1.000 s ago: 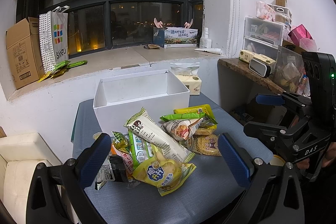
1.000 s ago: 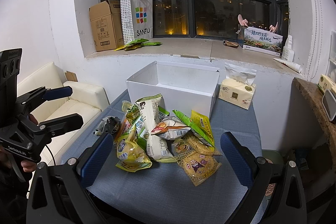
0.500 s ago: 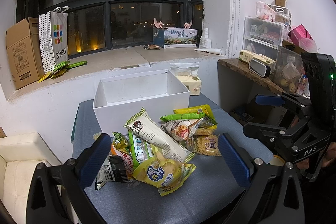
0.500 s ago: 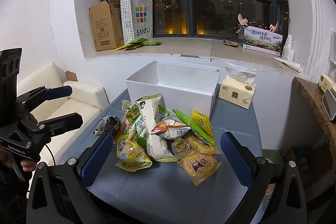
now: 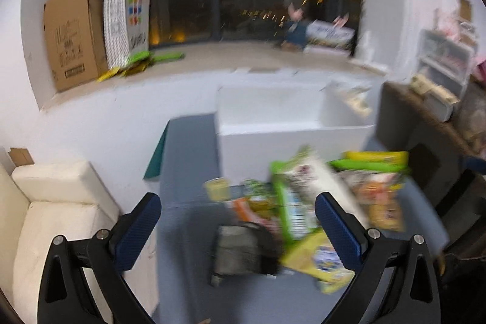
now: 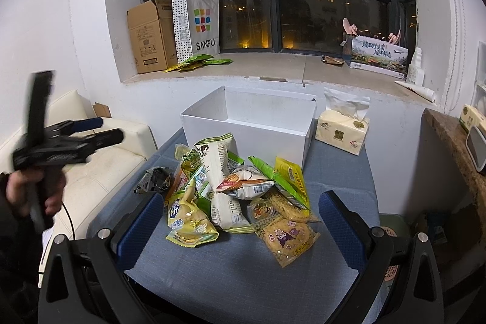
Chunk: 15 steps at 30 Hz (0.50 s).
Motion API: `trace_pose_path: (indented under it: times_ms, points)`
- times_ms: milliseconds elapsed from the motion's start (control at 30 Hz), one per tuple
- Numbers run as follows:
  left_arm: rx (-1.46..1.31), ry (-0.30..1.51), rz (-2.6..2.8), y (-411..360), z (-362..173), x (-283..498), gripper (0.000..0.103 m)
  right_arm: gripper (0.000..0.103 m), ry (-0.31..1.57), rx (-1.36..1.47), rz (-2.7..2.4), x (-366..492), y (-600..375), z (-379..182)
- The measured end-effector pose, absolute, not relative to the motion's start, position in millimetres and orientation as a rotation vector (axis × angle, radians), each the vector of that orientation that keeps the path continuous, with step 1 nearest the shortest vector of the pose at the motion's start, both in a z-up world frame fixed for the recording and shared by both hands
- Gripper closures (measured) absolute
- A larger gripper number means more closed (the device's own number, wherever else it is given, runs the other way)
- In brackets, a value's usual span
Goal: Organize snacks
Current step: 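Grasp the small jelly cup from the pile with the left gripper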
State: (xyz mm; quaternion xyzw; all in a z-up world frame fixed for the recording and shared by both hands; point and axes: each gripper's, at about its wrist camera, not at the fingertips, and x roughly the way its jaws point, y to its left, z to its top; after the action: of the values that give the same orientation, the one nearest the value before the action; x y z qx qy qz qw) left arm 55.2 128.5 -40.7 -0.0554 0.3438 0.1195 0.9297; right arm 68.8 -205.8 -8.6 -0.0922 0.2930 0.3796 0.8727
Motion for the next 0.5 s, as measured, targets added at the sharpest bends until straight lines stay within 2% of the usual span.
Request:
trace_pose_path:
  times_ms: [267,500]
  points:
    - [-0.179,0.98,0.202,190,-120,156,0.0,0.0,0.632,-0.21,0.79,70,-201,-16]
    - [-0.161,1.057,0.169,206,-159,194,0.003,0.0,0.653,-0.206,0.766,75,-207,-22]
